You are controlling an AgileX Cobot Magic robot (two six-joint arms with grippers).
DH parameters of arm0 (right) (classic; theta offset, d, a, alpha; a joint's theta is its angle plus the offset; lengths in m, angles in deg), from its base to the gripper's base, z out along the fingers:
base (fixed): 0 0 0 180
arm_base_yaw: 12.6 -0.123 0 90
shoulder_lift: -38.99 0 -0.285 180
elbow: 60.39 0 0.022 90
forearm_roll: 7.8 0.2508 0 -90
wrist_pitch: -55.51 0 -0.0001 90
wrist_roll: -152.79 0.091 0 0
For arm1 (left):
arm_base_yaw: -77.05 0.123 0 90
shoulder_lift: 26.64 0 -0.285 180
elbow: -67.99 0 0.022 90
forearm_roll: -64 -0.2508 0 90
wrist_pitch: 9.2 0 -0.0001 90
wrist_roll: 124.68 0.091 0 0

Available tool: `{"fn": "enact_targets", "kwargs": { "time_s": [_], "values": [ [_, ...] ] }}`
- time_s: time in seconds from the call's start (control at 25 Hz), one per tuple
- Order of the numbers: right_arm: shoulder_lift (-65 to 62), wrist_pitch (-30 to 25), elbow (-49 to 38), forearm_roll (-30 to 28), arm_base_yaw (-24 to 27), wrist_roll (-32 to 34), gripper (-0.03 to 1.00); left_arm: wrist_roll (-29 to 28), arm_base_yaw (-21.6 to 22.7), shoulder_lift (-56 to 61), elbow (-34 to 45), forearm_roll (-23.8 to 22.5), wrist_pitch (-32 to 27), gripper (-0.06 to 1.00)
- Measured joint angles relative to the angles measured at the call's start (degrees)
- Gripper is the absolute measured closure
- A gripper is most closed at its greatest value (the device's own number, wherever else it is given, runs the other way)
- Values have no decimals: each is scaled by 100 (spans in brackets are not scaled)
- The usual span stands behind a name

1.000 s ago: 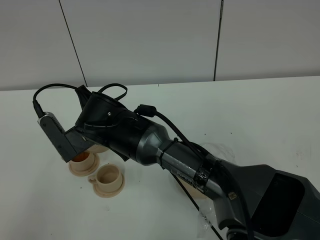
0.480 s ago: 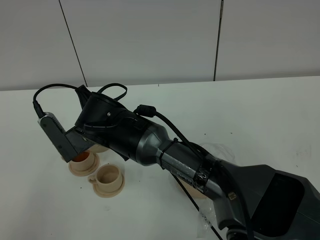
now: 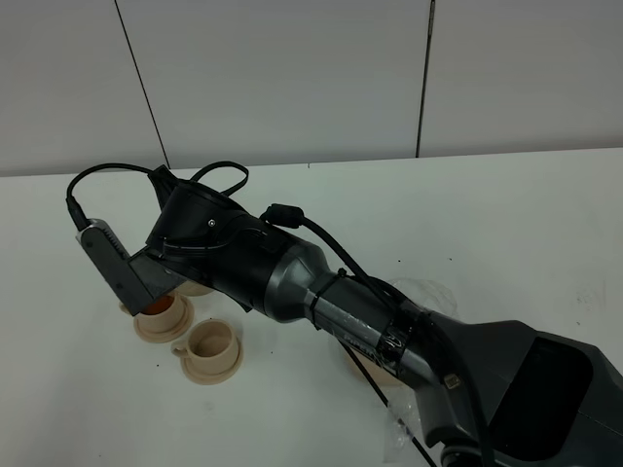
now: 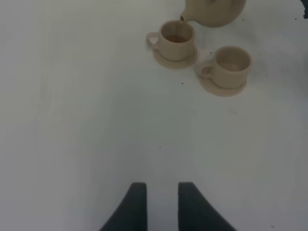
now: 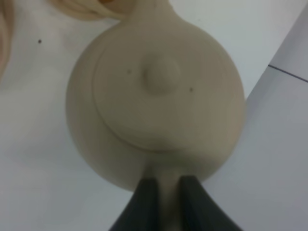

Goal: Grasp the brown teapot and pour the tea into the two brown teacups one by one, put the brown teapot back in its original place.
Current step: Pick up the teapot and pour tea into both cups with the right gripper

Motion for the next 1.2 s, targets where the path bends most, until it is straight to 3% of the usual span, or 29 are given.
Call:
{"fn": "enact_targets", "kwargs": {
  "time_s": [1.2],
  "values": [
    [0,35,0,-179,-68,-69,87,0,0,0,0,0,0,71]
  ]
}}
